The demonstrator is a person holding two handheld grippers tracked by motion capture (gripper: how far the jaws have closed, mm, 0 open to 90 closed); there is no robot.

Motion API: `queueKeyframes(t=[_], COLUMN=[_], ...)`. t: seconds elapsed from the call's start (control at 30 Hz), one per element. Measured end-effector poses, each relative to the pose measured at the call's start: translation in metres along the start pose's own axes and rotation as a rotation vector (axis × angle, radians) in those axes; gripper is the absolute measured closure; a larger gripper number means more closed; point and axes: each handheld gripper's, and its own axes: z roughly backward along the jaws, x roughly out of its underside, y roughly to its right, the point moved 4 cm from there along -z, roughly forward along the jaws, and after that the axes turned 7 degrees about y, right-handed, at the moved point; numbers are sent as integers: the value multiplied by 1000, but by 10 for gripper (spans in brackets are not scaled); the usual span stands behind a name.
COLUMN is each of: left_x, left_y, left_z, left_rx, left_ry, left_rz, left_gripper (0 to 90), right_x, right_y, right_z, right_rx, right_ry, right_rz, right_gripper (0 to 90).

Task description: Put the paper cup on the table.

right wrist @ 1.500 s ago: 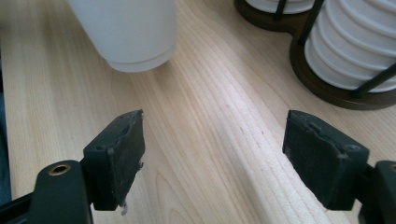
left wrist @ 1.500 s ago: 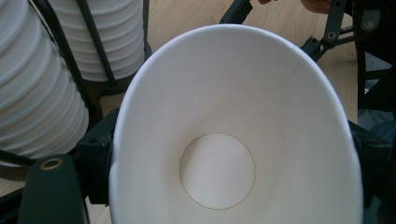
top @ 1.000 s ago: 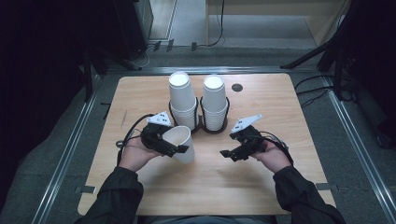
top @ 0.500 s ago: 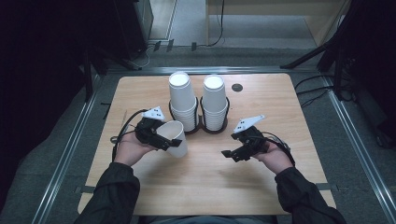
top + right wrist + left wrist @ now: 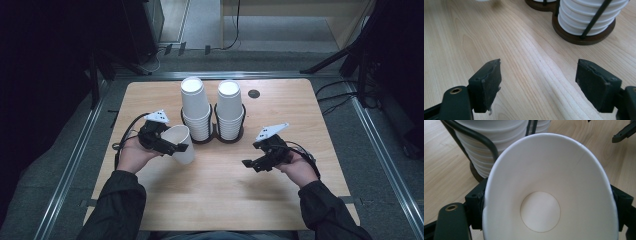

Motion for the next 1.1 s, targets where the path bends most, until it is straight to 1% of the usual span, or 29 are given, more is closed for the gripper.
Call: queueKeyframes(t=[0.07,0.1,0.23,0.33,0.4,0.43,0.53,0.67,0.93,1.1], left_x=[1,2,3,5,5,6,7,7,9,11], left_y=[-3,-5,-13,-18,-22,-23,-28,-34,-44,-51], left_z=[2,4,12,15,17,18,23,29,34,34], left_rx=[-4,-11,-26,-30,-40,-36,-55,-66,-79,-91], left_ry=[3,1,7,8,8,4,-10,0,1,-9], left_rz=[10,8,20,32,34,40,39,49,61,71], left_gripper=[160,160,160,160,159,159,157,158,157,156], right_x=[1,1,4,5,6,7,8,10,11,12], right_y=[1,2,6,8,9,9,9,10,11,12], right_z=[1,1,0,0,0,1,2,3,5,4], right_rx=[3,5,18,25,28,30,37,48,51,56], right_ry=[0,1,-18,-21,-21,-23,-23,-31,-32,-35], right_rz=[-13,-13,-22,-21,-21,-23,-23,-12,-6,-6], right_gripper=[207,207,207,206,206,206,206,207,206,206])
